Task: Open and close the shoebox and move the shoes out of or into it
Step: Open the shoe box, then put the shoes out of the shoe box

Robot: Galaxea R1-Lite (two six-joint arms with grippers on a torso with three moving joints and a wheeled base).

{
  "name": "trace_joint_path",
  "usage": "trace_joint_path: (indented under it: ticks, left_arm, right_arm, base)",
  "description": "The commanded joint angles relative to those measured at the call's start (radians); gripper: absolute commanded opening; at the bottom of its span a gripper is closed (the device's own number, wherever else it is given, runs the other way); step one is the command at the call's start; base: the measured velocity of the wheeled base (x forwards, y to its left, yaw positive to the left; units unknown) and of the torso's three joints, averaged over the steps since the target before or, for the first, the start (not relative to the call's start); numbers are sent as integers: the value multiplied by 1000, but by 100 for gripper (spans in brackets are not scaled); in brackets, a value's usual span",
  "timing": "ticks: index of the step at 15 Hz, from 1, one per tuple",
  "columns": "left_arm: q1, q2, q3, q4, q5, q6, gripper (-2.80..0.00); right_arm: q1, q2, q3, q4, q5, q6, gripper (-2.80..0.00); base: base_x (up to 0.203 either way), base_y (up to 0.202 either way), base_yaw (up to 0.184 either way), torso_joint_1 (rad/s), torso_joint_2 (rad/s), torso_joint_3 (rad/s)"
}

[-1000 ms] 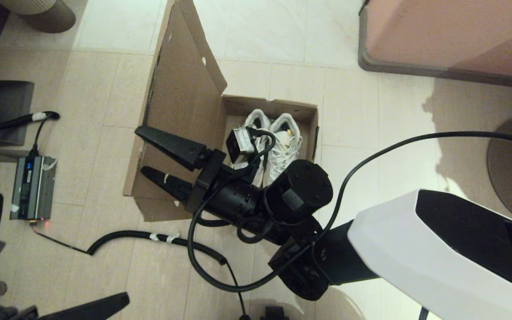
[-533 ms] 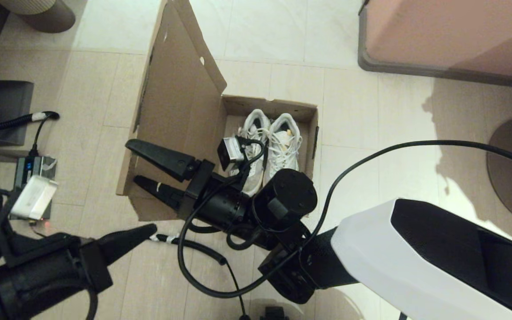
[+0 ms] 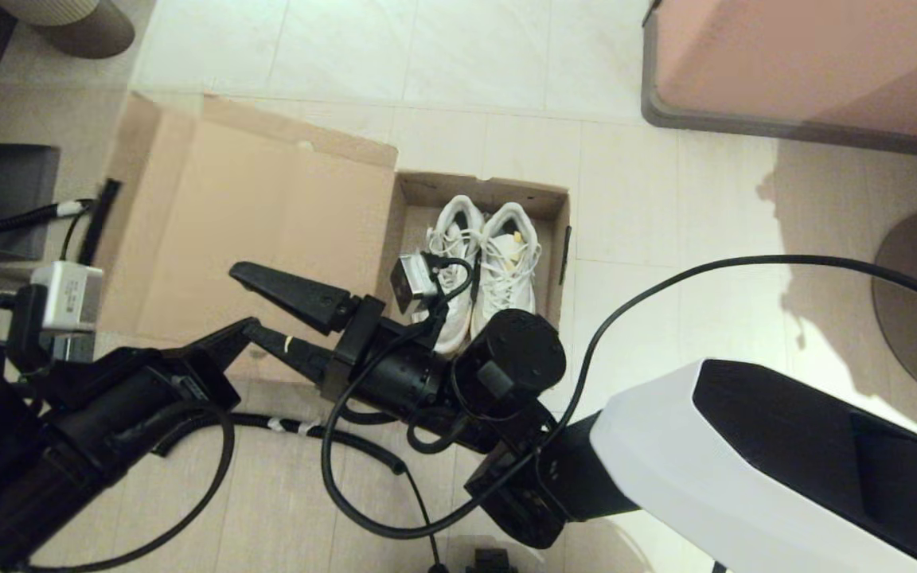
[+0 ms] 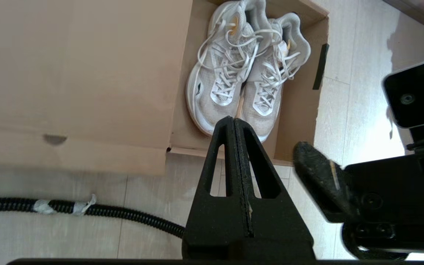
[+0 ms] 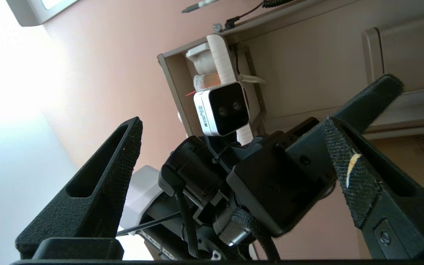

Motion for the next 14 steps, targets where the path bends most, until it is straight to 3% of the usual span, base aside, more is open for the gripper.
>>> trace_joint_path:
  ticks: [1, 4, 8, 13, 14]
  left_arm:
    - [2, -29, 10, -7, 2, -2, -280]
    - [20, -55, 6, -4, 25, -4, -280]
    - [20, -70, 29, -2, 99, -30, -280]
    - [20, -78, 70, -1, 155, -30, -280]
    - [20, -90, 91, -1, 170, -32, -280]
  right_arm:
    - [-3, -40, 36, -9, 3, 4, 0]
    - [-57, -201, 173, 5, 7, -13, 0]
    - [-238, -468, 377, 54, 10, -50, 0]
    - [-501, -725, 678, 83, 12, -280, 0]
    - [-547, -780, 723, 86, 10, -312, -280]
  base:
    - [0, 0, 0, 0, 0, 0]
    - [0, 0, 0, 0, 0, 0]
    - [0, 0, 0, 0, 0, 0]
    - [0, 0, 0, 0, 0, 0]
    - [0, 0, 0, 0, 0, 0]
